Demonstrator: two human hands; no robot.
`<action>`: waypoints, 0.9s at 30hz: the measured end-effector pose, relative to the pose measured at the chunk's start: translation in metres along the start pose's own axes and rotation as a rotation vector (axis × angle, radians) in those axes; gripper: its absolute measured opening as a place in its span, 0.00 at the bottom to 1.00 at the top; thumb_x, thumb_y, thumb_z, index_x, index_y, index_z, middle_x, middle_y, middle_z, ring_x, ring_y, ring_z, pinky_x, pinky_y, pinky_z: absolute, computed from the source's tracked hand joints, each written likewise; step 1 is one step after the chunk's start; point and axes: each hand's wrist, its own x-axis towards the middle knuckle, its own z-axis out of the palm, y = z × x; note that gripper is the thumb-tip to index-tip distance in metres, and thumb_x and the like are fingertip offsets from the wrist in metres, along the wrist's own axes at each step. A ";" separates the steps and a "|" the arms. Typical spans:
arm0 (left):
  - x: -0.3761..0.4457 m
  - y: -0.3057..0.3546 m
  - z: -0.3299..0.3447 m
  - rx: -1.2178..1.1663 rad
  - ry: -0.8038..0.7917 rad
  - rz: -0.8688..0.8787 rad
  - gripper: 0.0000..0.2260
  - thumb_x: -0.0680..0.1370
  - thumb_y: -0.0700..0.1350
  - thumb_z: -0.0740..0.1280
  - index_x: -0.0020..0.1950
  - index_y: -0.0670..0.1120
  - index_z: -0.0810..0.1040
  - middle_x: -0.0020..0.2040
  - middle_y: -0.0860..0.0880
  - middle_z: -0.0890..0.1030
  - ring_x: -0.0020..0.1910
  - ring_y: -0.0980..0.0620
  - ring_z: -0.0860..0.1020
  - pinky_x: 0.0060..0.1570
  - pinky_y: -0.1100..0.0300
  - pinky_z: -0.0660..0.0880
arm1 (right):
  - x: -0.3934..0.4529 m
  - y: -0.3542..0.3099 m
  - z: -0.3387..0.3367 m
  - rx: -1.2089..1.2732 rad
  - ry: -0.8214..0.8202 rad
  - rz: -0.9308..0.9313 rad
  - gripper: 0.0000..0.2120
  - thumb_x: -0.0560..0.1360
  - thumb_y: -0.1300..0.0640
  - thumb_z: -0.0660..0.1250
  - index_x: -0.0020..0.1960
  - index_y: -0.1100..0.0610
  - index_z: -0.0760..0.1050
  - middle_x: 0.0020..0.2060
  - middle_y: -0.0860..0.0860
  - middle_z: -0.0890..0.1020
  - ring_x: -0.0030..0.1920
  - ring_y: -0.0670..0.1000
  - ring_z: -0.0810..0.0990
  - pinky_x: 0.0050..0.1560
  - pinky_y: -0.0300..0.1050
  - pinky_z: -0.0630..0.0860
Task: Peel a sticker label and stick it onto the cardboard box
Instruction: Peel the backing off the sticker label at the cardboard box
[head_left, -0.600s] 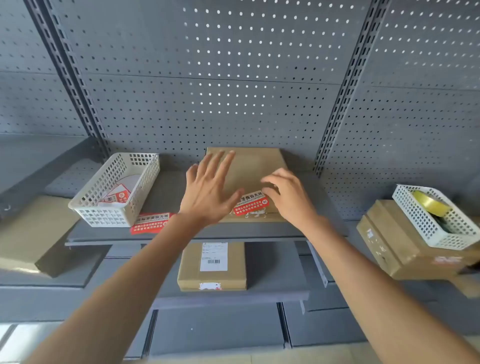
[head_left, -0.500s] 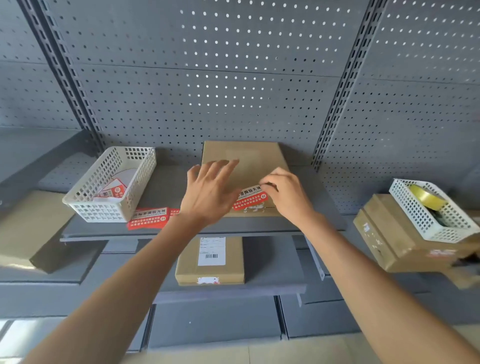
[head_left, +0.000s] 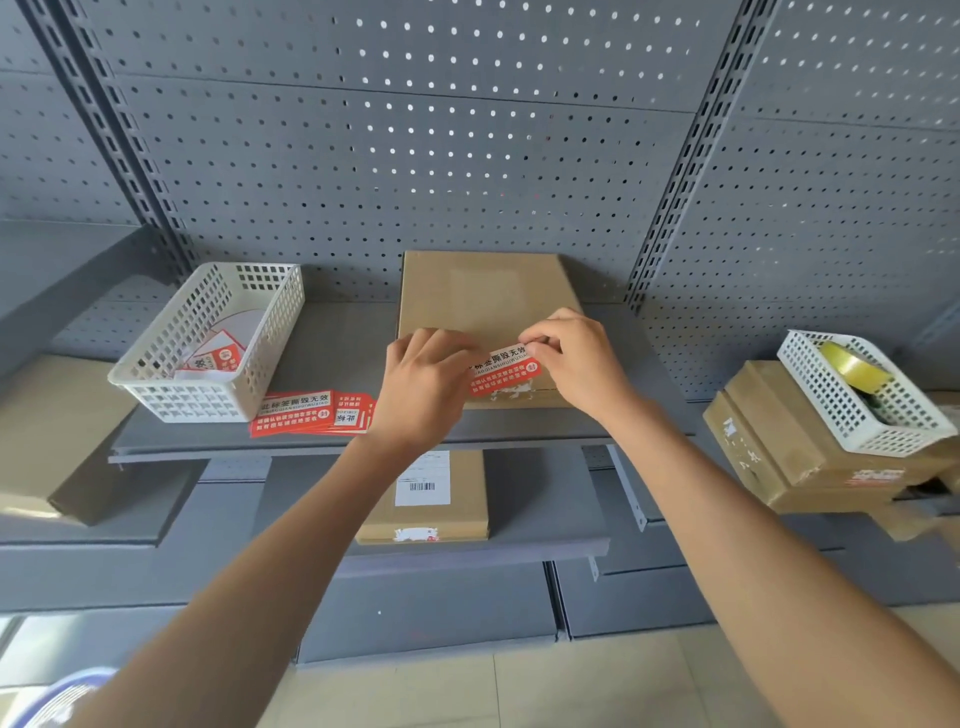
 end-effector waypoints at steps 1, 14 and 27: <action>0.000 0.001 0.001 0.000 0.003 -0.011 0.10 0.77 0.41 0.71 0.57 0.50 0.84 0.58 0.51 0.81 0.56 0.44 0.76 0.58 0.48 0.67 | 0.000 -0.001 -0.001 0.003 -0.009 0.010 0.09 0.77 0.65 0.68 0.52 0.59 0.85 0.46 0.52 0.80 0.40 0.44 0.75 0.49 0.36 0.70; 0.005 0.020 -0.007 0.193 -0.204 -0.009 0.20 0.73 0.60 0.66 0.64 0.58 0.78 0.58 0.48 0.75 0.58 0.41 0.73 0.64 0.38 0.66 | 0.005 -0.002 0.001 0.005 -0.018 0.092 0.08 0.77 0.64 0.69 0.53 0.58 0.85 0.45 0.50 0.78 0.37 0.40 0.74 0.39 0.23 0.66; 0.005 0.022 -0.011 0.183 -0.232 -0.027 0.22 0.73 0.61 0.65 0.66 0.58 0.77 0.59 0.48 0.75 0.59 0.40 0.73 0.67 0.39 0.64 | 0.005 -0.004 0.000 0.022 -0.026 0.127 0.08 0.77 0.64 0.69 0.53 0.58 0.86 0.49 0.53 0.81 0.44 0.47 0.78 0.48 0.38 0.72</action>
